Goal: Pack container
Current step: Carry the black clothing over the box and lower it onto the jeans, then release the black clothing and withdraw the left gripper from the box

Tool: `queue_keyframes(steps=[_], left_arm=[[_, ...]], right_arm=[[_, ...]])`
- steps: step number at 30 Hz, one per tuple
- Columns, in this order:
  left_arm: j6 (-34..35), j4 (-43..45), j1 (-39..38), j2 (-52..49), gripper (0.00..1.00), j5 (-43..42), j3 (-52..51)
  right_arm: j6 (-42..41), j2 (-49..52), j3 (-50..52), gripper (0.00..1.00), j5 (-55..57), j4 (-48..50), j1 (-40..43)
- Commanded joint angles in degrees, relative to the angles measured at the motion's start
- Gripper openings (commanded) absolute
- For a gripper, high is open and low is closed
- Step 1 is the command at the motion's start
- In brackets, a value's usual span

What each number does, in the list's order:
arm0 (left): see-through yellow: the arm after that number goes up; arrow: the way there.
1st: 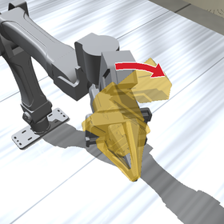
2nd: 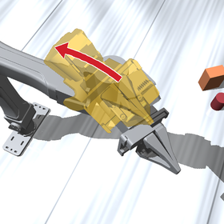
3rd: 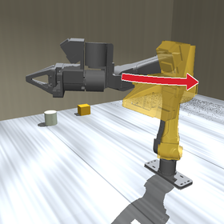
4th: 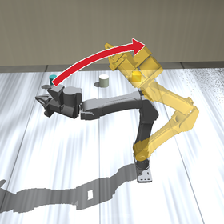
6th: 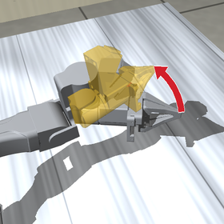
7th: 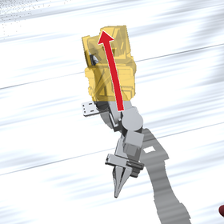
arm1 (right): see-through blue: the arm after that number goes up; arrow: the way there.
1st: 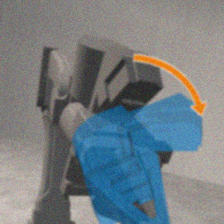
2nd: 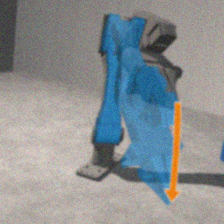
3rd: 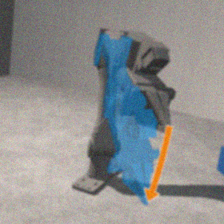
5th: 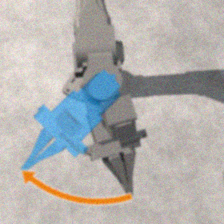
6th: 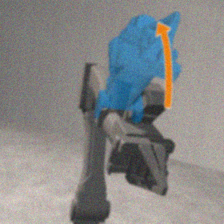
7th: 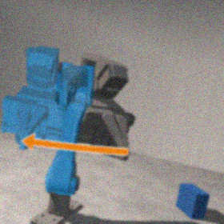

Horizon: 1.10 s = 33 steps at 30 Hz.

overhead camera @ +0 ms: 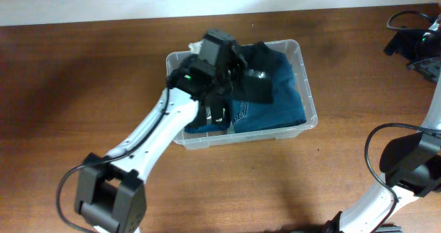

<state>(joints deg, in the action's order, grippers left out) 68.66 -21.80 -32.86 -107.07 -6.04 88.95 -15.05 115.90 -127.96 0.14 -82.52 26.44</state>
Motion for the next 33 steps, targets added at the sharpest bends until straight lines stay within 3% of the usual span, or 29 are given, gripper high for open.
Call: queue_keyframes(steps=[1,2,3,4,6,7,14,17,24,30,33], left_arm=[[1.2,0.3,-1.2,-1.9,0.11,2.0,1.4],[1.2,0.4,-1.3,-2.1,0.21,2.0,1.4],[1.2,0.7,-1.3,-2.1,0.47,2.0,1.4],[1.2,1.2,-1.3,-2.1,0.67,2.0,1.4],[1.2,2.6,-1.2,-2.1,0.93,1.8,1.4],[1.1,3.0,-1.2,-2.1,0.98,1.4,1.4],[-5.0,6.1,-0.2,-1.0,0.99,-4.3,2.3],[-14.5,5.1,1.0,1.7,0.99,-4.0,2.7],[-45.6,-3.5,5.6,11.1,0.99,-1.3,2.7],[-56.9,-15.3,9.5,18.7,0.99,6.6,2.7],[-66.9,-21.2,9.9,23.0,0.99,12.3,2.7]], right_arm=[[-0.5,0.0,0.2,0.99,0.3,0.0,0.2],[-0.5,0.0,0.2,0.99,0.3,0.0,0.2],[-0.5,0.0,0.2,0.99,0.3,0.0,0.2],[-0.5,0.0,0.2,0.99,0.3,0.0,0.2],[-0.5,0.0,0.2,0.98,0.3,0.0,0.2],[-0.5,0.0,0.2,0.98,0.3,0.0,0.2],[-0.5,0.0,0.2,0.99,0.3,0.0,0.2],[-0.5,0.0,0.2,0.99,0.3,0.0,0.2],[-0.5,0.0,0.2,0.99,0.3,0.0,0.2],[-0.5,0.0,0.2,0.98,0.3,0.0,0.2],[-0.5,0.0,0.2,0.99,0.3,0.0,0.2]])
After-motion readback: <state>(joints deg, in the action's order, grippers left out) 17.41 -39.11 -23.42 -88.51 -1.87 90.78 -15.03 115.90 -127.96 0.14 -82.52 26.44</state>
